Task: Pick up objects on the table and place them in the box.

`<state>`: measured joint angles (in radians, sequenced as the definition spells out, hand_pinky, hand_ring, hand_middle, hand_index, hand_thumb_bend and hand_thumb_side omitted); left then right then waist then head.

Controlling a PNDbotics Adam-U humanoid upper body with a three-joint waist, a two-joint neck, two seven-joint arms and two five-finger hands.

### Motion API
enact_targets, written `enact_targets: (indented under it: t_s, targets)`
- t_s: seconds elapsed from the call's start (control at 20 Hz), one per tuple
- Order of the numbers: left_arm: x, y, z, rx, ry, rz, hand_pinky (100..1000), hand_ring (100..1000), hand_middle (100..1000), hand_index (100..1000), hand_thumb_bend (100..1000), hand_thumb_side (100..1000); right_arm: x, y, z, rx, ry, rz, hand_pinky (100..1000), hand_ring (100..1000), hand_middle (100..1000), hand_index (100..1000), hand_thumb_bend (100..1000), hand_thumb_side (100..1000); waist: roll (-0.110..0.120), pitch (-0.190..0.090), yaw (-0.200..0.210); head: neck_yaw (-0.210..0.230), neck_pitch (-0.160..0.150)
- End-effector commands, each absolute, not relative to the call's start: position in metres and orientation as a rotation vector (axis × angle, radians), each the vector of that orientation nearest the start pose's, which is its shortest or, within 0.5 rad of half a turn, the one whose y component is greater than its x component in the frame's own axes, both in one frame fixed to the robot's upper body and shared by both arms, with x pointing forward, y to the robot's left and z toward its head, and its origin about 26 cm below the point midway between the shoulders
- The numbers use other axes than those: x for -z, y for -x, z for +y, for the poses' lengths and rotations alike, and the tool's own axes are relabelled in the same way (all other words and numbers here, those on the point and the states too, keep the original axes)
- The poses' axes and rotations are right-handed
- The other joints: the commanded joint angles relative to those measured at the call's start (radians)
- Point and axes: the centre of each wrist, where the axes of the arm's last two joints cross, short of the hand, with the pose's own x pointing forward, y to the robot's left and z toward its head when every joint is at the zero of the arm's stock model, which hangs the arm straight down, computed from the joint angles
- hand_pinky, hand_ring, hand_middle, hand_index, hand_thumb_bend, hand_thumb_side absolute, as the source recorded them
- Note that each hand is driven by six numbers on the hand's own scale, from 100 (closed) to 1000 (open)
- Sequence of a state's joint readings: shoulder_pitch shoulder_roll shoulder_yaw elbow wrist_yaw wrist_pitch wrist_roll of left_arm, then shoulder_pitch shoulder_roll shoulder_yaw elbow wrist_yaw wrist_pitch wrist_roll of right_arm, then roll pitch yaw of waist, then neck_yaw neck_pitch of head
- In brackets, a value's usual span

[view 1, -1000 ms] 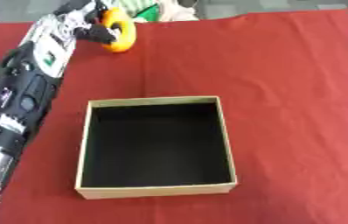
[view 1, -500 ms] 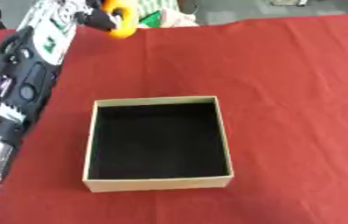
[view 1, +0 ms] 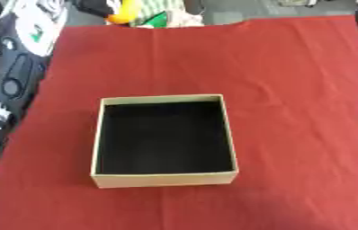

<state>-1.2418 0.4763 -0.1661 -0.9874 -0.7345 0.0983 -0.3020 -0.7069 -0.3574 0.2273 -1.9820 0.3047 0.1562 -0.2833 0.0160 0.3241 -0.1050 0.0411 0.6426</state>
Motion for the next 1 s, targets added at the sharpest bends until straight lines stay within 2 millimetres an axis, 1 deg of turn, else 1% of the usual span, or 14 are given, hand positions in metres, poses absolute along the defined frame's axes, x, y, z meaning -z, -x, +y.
enact_targets:
  t_s: [0.05, 0.3, 0.45, 0.75, 1.0]
  targets:
    - [-0.369, -0.459, 0.238, 1.149, -1.087, -1.784, 129, 511, 547, 672, 100, 191, -0.301, -0.304, -0.171, 0.549, -0.675, 3.482, 916, 845, 797, 916, 100, 799, -0.002, -0.031, 0.003, -0.012, 0.016]
    - [-0.36, -0.442, 0.238, 1.233, -1.07, -1.857, 123, 505, 546, 673, 100, 198, -0.302, -0.304, -0.172, 0.546, -0.679, 3.478, 915, 845, 797, 915, 100, 795, -0.003, -0.039, 0.006, -0.022, 0.02]
    - [-0.352, -0.431, 0.235, 1.286, -1.042, -1.903, 127, 509, 551, 675, 100, 189, -0.302, -0.304, -0.172, 0.543, -0.68, 3.475, 914, 846, 797, 915, 100, 792, -0.004, -0.042, 0.006, -0.025, 0.023]
    - [-0.337, -0.407, 0.22, 1.387, -0.949, -1.958, 128, 510, 547, 666, 100, 185, -0.302, -0.304, -0.172, 0.534, -0.683, 3.471, 914, 846, 797, 915, 100, 792, -0.004, -0.042, 0.006, -0.026, 0.022]
    - [-0.329, -0.386, 0.205, 1.42, -0.948, -1.994, 129, 509, 545, 661, 100, 193, -0.301, -0.305, -0.172, 0.528, -0.681, 3.476, 915, 846, 798, 916, 100, 795, -0.004, -0.038, 0.006, -0.031, 0.017]
